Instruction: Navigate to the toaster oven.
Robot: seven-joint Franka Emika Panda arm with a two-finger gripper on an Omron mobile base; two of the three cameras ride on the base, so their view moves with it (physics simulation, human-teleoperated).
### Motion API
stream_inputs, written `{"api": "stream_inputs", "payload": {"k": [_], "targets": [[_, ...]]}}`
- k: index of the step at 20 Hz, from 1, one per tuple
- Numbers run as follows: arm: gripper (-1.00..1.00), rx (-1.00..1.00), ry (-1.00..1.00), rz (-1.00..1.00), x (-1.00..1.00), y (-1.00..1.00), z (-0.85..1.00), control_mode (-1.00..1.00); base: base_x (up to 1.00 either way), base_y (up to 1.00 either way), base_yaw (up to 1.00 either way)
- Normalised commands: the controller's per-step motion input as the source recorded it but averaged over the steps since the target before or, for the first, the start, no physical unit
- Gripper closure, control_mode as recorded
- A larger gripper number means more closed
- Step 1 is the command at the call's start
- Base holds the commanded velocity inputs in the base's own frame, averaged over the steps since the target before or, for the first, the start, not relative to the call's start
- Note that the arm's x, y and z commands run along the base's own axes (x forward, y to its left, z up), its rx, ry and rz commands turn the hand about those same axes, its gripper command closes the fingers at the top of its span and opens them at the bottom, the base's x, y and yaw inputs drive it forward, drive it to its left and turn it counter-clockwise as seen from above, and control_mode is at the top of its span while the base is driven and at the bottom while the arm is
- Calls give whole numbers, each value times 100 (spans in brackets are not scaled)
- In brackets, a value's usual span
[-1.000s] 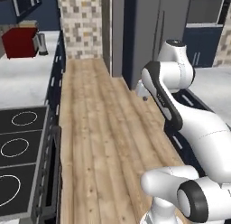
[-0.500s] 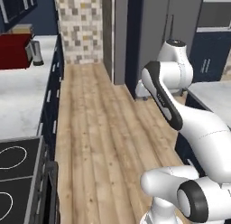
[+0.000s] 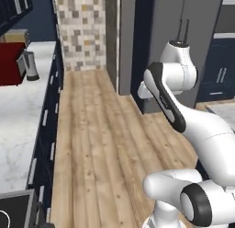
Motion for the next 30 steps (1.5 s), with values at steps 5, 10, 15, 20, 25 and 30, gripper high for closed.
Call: {"api": "stream_inputs", "payload": {"k": [5, 10, 15, 20, 25, 30], "targets": [[-100, 0, 0, 0, 0, 0, 0, 100, 100, -20, -1], [-100, 0, 0, 0, 0, 0, 0, 100, 100, -19, -1], [-100, 0, 0, 0, 0, 0, 0, 100, 100, -17, -2], [-100, 0, 0, 0, 0, 0, 0, 100, 100, -5, -5], [-100, 0, 0, 0, 0, 0, 0, 100, 100, 0, -2], [-100, 0, 0, 0, 0, 0, 0, 100, 100, 0, 19]]}}
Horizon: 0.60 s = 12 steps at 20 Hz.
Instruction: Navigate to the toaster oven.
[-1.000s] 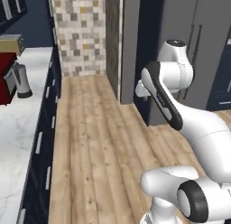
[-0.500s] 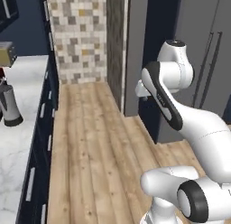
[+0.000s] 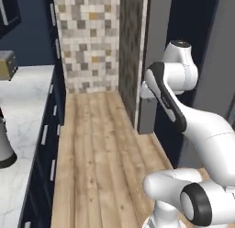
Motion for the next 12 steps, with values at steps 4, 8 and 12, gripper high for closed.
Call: {"api": "stream_inputs", "payload": {"k": [4, 8, 12], "targets": [[-100, 0, 0, 0, 0, 0, 0, 100, 100, 0, 48], [-100, 0, 0, 0, 0, 0, 0, 100, 100, -1, 59], [-100, 0, 0, 0, 0, 0, 0, 100, 98, -1, 67]]}}
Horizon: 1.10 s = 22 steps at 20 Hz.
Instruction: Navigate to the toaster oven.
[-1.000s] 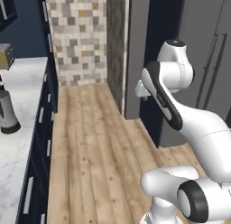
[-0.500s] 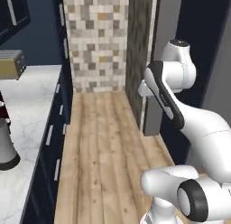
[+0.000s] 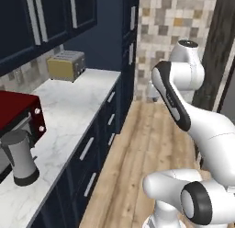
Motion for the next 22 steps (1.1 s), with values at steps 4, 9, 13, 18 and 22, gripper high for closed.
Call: {"api": "stream_inputs", "payload": {"k": [4, 9, 13, 18, 22], "targets": [[-100, 0, 0, 0, 0, 0, 0, 100, 85, 0, 71], [-100, 0, 0, 0, 0, 0, 0, 100, 64, 0, 77], [-100, 0, 0, 0, 0, 0, 0, 100, 82, -1, 74], [-100, 0, 0, 0, 0, 0, 0, 100, 88, -30, 55], [-100, 0, 0, 0, 0, 0, 0, 100, 42, -27, 51]]}}
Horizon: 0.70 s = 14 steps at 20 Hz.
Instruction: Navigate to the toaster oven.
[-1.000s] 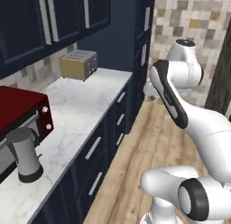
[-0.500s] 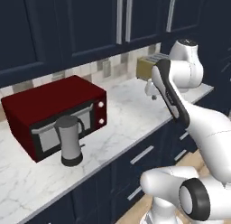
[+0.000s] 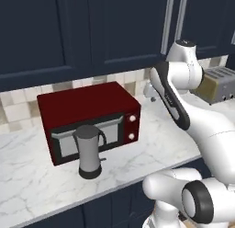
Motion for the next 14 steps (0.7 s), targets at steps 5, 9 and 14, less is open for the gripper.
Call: {"api": "stream_inputs", "payload": {"k": [5, 9, 14], "targets": [[-100, 0, 0, 0, 0, 0, 0, 100, 9, -15, 57], [-100, 0, 0, 0, 0, 0, 0, 100, 26, -20, 46], [-100, 0, 0, 0, 0, 0, 0, 100, 36, -28, 37]]}}
